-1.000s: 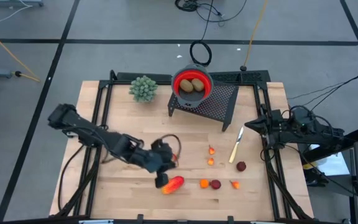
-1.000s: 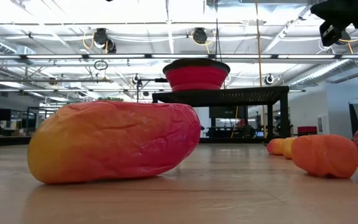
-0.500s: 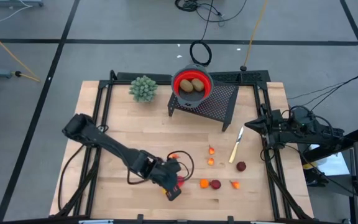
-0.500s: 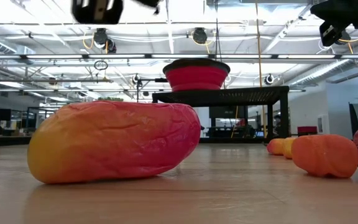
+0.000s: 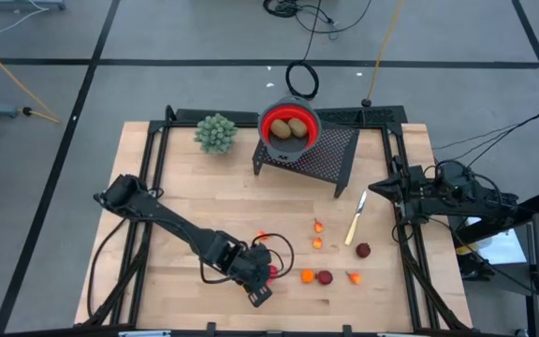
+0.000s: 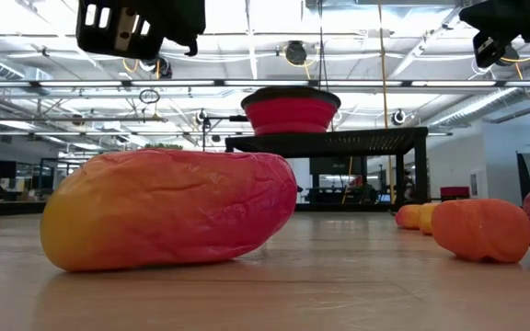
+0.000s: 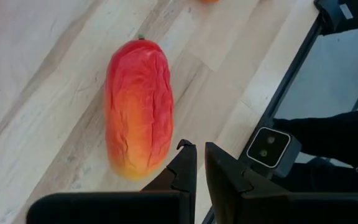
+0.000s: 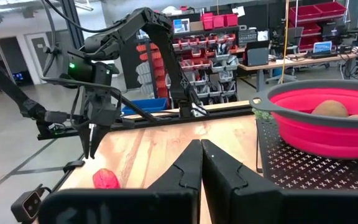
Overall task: Pick & Place Fruit
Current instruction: Put the mango into the red strainer bowl
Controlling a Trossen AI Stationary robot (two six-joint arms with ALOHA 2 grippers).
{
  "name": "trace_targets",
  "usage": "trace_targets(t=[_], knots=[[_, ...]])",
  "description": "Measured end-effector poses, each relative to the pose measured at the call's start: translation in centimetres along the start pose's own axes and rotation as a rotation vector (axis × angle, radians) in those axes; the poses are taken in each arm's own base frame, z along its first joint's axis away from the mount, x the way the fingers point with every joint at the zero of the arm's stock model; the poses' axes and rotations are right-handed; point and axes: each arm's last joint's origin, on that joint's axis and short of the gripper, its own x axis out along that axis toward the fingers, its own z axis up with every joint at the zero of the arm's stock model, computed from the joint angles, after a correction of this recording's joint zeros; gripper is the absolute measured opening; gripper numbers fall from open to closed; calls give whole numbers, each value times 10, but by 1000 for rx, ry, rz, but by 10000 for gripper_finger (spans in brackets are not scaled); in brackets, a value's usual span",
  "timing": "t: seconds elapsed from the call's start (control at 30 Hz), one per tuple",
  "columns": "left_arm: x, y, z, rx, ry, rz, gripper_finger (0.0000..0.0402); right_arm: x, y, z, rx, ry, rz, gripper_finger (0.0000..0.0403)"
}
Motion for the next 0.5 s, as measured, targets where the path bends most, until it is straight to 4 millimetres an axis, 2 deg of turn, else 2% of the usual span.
trace_targets(t=[0.13,0.23,0.33,0.5], knots=[[0,0,0,-30,-1,4,32,0,0,0,0,-1,0,0],[0,1,1,-39,-2,5,48,0,0,0,0,0,0,0],[0,1,1,-48,-2,6,83,0,0,0,0,-1,-1,0],[0,3,2,-121,-37,37,166,0,0,0,-25,-1,-1,0]])
